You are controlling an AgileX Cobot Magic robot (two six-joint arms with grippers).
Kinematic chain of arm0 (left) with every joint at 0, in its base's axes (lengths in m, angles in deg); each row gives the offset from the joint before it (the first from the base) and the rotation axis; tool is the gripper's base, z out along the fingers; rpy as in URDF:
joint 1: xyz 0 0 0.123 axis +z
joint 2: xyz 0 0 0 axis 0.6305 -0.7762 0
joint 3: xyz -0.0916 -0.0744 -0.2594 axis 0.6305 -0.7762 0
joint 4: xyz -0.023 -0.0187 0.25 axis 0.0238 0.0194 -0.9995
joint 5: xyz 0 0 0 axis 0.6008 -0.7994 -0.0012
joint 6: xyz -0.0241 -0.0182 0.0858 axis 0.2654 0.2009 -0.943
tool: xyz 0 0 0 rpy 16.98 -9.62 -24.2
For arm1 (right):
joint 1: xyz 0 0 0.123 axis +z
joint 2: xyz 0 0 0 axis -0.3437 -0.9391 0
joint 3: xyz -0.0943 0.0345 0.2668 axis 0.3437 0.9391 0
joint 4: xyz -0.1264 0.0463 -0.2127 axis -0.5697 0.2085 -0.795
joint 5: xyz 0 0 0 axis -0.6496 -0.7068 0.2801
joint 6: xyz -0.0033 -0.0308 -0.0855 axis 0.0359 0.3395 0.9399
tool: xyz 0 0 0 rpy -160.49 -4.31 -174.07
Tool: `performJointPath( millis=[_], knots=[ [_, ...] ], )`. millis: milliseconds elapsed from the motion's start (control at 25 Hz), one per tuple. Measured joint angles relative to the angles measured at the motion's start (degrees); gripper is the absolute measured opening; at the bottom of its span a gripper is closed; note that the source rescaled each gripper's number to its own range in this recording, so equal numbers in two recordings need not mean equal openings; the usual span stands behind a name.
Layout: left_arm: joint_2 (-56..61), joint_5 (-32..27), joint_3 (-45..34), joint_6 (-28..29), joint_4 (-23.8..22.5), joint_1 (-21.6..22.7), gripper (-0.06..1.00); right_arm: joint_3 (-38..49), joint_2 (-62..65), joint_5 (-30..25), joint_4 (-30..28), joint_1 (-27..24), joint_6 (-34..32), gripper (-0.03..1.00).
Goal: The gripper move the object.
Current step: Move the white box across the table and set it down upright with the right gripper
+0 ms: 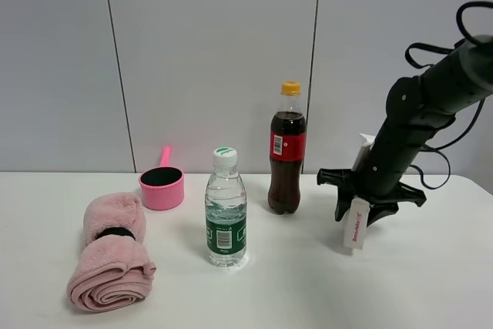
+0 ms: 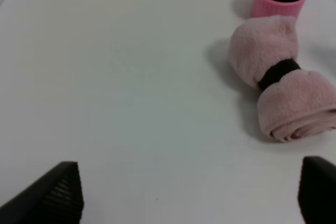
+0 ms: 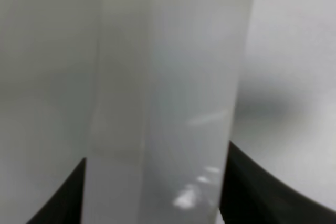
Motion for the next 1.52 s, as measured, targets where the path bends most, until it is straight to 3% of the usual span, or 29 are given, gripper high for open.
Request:
performJointPath(
  millis=[560,880,1080,1360,1520],
  knots=[
    [0.00,0.00,0.00,0.00,0.00,0.00,1.00,0.00,20.00,-10.64,-5.27,0.00,0.12,0.02],
    [0.00,0.00,0.00,0.00,0.00,0.00,1.00,0.00,33.89,-12.34,-3.97,3.38,4.54,0.02],
    [0.00,0.00,0.00,0.00,0.00,0.00,1.00,0.00,38.45,-12.70,1.51,10.12,16.68,0.02],
    [0.00,0.00,0.00,0.00,0.00,0.00,1.00,0.05,38.67,-17.38,8.46,21.76,43.62,0.01],
    [0.00,0.00,0.00,0.00,0.00,0.00,1.00,0.05,38.47,-18.38,10.75,25.35,56.87,0.01]
  ],
)
